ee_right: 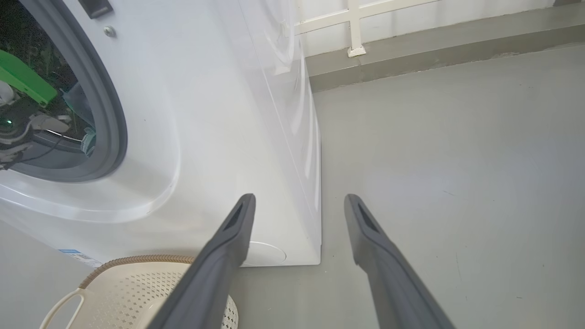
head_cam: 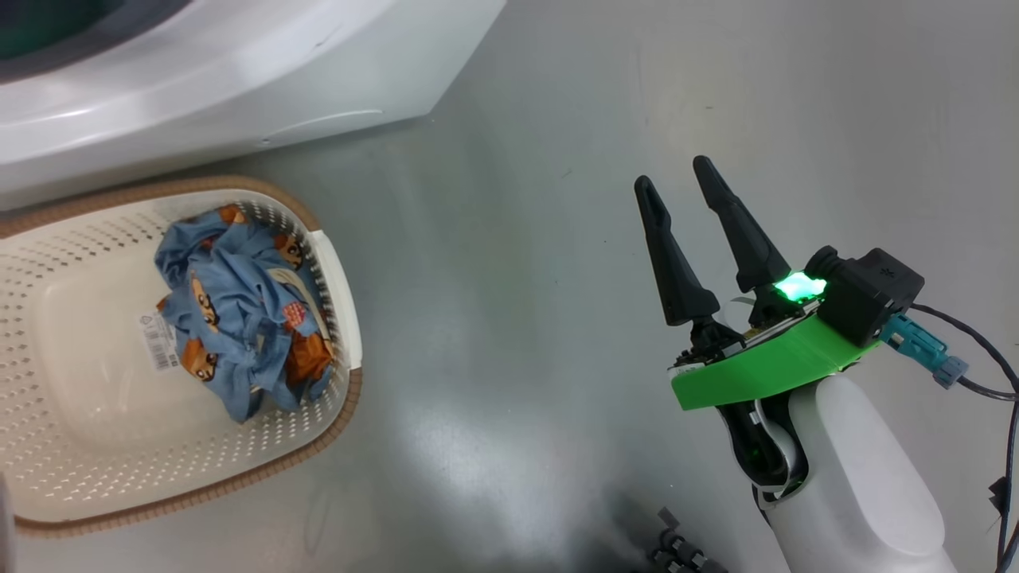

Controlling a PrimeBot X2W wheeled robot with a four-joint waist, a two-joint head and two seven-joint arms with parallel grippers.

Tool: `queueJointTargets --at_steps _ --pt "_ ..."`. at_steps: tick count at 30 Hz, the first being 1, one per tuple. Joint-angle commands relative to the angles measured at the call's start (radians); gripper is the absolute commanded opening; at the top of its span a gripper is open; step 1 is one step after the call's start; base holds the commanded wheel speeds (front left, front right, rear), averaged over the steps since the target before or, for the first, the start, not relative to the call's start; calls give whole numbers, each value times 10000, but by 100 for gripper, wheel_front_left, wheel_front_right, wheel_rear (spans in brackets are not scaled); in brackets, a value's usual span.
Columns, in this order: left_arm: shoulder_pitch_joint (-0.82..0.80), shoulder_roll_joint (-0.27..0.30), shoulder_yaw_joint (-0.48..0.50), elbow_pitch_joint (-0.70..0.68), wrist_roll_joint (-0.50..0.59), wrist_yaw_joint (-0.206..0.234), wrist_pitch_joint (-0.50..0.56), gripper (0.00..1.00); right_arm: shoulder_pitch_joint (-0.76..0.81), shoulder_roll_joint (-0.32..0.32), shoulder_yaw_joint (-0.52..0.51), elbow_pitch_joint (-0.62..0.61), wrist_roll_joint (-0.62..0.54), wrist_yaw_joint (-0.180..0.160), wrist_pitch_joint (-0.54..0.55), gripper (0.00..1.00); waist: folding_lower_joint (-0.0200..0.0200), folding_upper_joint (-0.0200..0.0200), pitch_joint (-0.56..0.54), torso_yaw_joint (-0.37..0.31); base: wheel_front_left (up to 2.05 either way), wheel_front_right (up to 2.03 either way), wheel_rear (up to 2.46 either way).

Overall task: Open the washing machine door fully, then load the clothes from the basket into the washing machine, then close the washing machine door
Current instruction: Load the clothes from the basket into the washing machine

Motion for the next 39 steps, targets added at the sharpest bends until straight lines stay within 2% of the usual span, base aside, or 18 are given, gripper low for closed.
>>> queueJointTargets --at_steps 1,8,14,26,39 --pt "-105 287 15 274 92 -22 -39 100 166 65 170 -166 29 63 -48 100 0 0 -99 100 0 0 0" --pt "-300 121 -202 1365 31 -160 -39 100 122 70 196 -113 16 63 -48 100 0 0 -344 294 0 0 0" --pt "63 -31 -163 1442 -168 -223 -39 100 119 37 179 -46 0 63 -48 100 0 0 -696 463 0 0 0" --pt "1524 -292 -368 262 -233 -246 -39 100 180 -271 -72 20 19 63 -48 100 0 0 -1603 901 0 0 0" --pt "3811 -491 -151 -1291 -461 -248 -39 100 464 -520 -100 245 153 63 -48 100 0 0 -2842 1350 0 0 0"
